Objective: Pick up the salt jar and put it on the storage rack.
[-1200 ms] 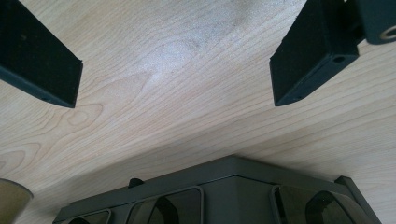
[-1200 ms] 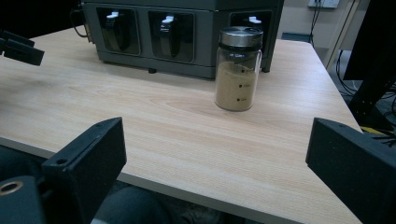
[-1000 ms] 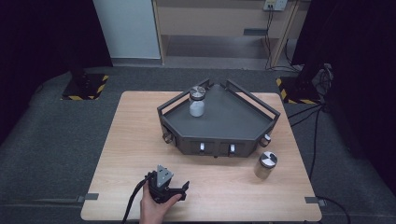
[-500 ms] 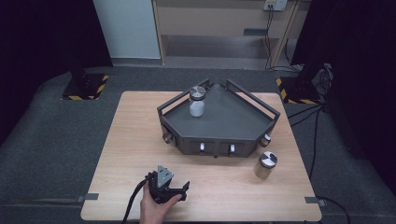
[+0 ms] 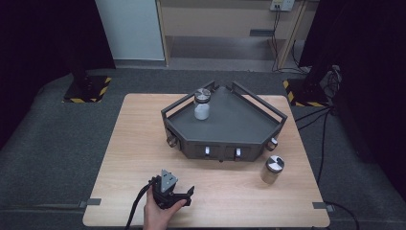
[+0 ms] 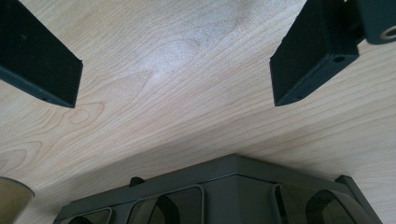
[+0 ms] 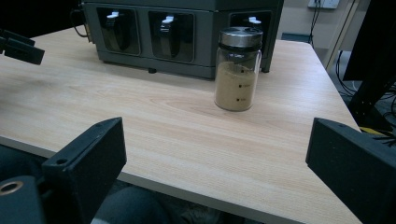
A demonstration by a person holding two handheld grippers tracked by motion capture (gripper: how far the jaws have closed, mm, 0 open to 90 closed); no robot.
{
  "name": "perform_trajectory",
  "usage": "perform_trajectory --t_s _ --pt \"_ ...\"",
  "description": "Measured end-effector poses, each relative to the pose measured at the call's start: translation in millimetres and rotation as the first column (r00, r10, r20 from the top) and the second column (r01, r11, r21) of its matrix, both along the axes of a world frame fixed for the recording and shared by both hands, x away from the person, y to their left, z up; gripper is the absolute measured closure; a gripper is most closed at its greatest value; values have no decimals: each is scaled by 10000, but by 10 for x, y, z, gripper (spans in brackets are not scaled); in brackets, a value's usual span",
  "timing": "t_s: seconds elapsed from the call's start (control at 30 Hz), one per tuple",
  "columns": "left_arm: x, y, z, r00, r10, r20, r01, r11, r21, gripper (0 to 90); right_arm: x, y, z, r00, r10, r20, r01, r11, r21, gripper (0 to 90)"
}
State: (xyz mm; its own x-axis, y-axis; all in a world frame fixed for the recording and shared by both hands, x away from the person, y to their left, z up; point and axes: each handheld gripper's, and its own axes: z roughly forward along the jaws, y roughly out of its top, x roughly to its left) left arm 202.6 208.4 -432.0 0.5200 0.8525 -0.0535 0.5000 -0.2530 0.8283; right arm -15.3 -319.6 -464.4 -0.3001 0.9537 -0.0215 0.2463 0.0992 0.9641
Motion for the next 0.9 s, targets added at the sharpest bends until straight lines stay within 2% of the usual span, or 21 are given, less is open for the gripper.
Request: perform_trajectory --t_s 0.53,0.9 --pt "5 -3 -1 10000 64 -9 -64 10000 70 15 -1 -3 2 10000 83 -2 -83 10000 -15 51" --pt "-13 -9 3 9999 129 16 -129 9999 -30 15 -34 -3 5 9999 121 116 -120 9999 -88 51"
